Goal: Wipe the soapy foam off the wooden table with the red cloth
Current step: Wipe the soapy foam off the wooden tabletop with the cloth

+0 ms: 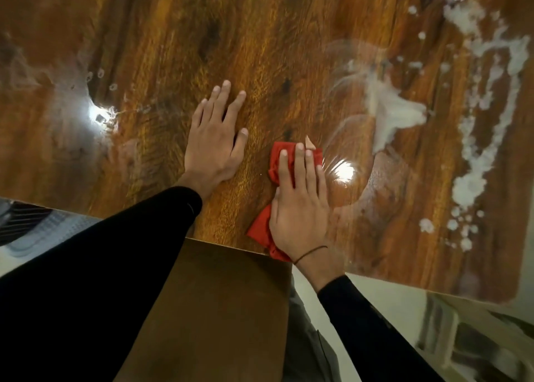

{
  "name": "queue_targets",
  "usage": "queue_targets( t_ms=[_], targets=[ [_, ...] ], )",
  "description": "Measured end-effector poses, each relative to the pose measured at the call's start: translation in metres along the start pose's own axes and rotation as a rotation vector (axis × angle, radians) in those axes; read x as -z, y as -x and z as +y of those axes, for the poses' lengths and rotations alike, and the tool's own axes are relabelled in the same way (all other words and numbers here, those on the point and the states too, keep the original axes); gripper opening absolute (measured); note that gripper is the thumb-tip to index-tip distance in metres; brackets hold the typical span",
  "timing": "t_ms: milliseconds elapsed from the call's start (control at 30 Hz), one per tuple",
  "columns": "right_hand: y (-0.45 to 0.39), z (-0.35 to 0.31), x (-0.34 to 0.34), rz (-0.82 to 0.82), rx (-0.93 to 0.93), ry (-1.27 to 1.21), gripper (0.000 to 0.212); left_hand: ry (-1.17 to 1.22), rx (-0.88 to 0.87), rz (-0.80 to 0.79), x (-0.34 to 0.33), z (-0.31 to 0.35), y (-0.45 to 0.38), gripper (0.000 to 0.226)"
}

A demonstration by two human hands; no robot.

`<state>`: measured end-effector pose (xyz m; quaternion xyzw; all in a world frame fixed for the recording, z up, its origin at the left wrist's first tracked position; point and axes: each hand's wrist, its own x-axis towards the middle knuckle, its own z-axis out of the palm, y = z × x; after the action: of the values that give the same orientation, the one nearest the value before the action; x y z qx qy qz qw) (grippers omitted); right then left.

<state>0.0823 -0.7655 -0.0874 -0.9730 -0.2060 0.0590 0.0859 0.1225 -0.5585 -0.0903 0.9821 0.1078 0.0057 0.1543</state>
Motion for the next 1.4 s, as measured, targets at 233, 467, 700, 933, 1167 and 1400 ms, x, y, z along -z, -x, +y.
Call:
queue_targets(
  t_ms=[233,467,700,933,1167,1400],
  targets=[
    [-0.019,0.033,0.008,0.086,-0.34,0.082,0.07,-0.02,-0.005,-0.001,0.002,0.0,0.003,0.065],
    [-0.028,-0.04,-0.007,0.105,-0.152,-0.011,0.07,-0.025,-0.015,0.025,-0.001,-0.001,0.004,0.066],
    [0.04,0.009,-0.009,0.043,-0.05,0.017,0.073,-0.013,-0.019,0.033,-0.002,0.0,0.003,0.065],
    [0.017,0.102,0.013,0.12,-0.26,0.044,0.068,0.01,0.009,0.041,0.003,0.022,0.02,0.056],
    [-0.039,0.081,0.022,0.092,-0.147,0.031,0.068,0.045,-0.162,-0.024,-0.031,0.096,0.052,0.055],
    [0.056,0.114,0.016,-0.004,0.042,0.033,0.076,-0.011,-0.151,0.003,-0.04,0.095,0.048,0.057]
  ],
)
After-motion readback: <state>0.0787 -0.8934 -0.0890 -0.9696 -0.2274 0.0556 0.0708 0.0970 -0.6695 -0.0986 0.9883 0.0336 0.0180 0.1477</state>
